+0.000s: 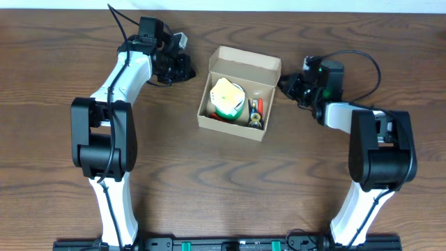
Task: Pack container
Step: 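Push the lid flap upright with both grippers, then fold the lid down over the box and press it shut with both grippers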
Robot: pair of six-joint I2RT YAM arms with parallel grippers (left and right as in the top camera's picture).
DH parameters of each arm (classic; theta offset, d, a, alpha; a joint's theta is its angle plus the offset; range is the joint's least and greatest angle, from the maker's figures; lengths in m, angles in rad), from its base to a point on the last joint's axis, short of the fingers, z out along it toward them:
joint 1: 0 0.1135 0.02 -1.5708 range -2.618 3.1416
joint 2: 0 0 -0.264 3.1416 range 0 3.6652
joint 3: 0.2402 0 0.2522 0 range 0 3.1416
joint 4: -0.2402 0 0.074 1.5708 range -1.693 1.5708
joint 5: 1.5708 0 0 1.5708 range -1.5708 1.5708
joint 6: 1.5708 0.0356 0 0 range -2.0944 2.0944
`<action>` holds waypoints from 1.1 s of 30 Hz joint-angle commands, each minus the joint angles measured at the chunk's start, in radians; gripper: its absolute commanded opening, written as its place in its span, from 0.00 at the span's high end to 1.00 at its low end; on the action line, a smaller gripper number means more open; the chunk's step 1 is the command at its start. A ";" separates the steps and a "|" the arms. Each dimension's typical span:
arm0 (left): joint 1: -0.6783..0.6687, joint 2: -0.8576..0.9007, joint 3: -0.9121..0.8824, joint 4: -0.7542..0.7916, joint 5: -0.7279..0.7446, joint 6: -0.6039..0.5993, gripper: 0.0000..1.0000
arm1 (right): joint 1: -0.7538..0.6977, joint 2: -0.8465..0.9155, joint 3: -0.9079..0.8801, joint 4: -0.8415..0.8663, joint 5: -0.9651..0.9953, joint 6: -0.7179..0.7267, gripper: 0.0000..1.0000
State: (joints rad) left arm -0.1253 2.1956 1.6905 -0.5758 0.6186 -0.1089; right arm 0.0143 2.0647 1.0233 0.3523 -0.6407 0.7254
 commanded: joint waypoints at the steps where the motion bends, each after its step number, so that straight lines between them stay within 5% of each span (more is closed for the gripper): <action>1: 0.000 0.008 0.000 -0.004 0.011 -0.012 0.94 | 0.024 0.016 0.024 -0.032 -0.021 0.003 0.99; 16: 0.001 0.008 0.000 -0.021 -0.008 -0.030 0.94 | 0.030 0.016 0.032 0.151 -0.077 -0.029 0.99; 33: 0.023 0.008 0.001 0.198 0.008 -0.104 0.94 | 0.037 0.016 0.145 0.153 -0.333 -0.157 0.99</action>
State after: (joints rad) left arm -0.1169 2.1956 1.6905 -0.3973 0.6216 -0.1841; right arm 0.0380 2.0712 1.1320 0.4988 -0.8913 0.6086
